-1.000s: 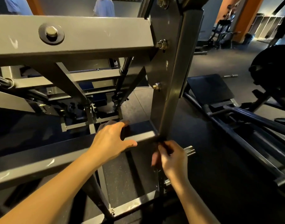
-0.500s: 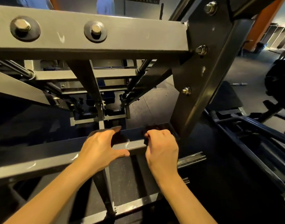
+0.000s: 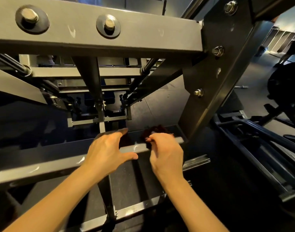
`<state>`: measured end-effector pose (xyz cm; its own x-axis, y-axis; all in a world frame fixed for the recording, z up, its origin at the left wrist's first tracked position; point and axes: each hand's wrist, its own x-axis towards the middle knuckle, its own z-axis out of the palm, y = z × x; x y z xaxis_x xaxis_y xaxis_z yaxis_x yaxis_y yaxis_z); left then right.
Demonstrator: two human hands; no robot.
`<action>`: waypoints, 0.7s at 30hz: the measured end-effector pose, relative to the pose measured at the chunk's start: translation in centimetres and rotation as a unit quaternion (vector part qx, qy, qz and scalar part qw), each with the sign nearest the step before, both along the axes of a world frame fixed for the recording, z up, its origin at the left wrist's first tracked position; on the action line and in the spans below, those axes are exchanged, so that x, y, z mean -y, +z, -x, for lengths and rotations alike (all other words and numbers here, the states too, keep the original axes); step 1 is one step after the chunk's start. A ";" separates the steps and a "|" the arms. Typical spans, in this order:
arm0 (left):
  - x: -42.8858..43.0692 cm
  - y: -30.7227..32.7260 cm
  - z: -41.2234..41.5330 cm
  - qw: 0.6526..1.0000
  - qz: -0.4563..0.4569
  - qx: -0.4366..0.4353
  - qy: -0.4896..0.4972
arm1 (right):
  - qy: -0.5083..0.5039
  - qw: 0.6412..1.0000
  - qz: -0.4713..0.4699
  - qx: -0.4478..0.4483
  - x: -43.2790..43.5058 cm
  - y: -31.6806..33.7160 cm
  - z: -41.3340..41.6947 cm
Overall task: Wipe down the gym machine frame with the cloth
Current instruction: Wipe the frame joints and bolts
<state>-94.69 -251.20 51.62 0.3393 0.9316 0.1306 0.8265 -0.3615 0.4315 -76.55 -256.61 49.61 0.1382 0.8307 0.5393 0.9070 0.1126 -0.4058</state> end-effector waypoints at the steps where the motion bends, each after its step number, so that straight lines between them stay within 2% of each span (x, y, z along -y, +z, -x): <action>1: 0.0 0.0 0.1 1.000 -0.001 0.003 -0.002 | 0.054 0.998 -0.003 -0.013 0.4 -0.1 0.9; 3: 0.0 0.1 0.4 1.000 -0.001 0.010 -0.009 | 0.119 0.993 0.009 -0.006 0.6 0.2 0.5; 4: 0.0 0.2 0.7 1.000 -0.003 0.012 -0.009 | 0.112 0.993 0.022 0.006 0.6 0.3 -0.7; 6: 0.2 0.5 1.7 1.000 -0.013 0.006 -0.003 | 0.015 0.997 0.070 0.004 0.3 0.8 -3.5; 8: 0.6 0.4 3.0 1.000 -0.023 0.002 0.005 | -0.108 0.986 0.126 -0.005 -0.1 1.4 -4.9; 9: 0.7 0.4 3.6 1.000 -0.030 -0.003 0.006 | -0.132 0.984 0.123 0.008 -0.4 1.4 -4.3; 12: 0.8 0.1 5.1 0.998 -0.043 -0.042 0.011 | -0.077 0.994 0.072 0.003 -1.2 1.1 0.8; 14: 0.8 0.0 5.6 0.998 -0.041 -0.050 0.020 | 0.029 0.999 0.044 -0.006 -0.7 0.6 3.9; 17: 0.9 0.0 6.0 0.999 -0.025 -0.034 0.033 | 0.187 0.982 0.021 -0.017 1.5 0.6 4.4; 19: 0.7 0.0 6.3 0.999 -0.012 -0.031 0.032 | 0.184 0.983 0.015 -0.010 1.9 0.4 1.9; 21: 0.7 0.0 6.4 0.999 -0.005 -0.025 0.028 | 0.085 0.996 0.016 0.000 1.3 0.5 -0.9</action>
<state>-101.10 -251.90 51.63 0.2934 0.9478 0.1249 0.8658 -0.3188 0.3856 -75.61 -257.90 50.09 -0.0057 0.8593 0.5114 0.8762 0.2508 -0.4116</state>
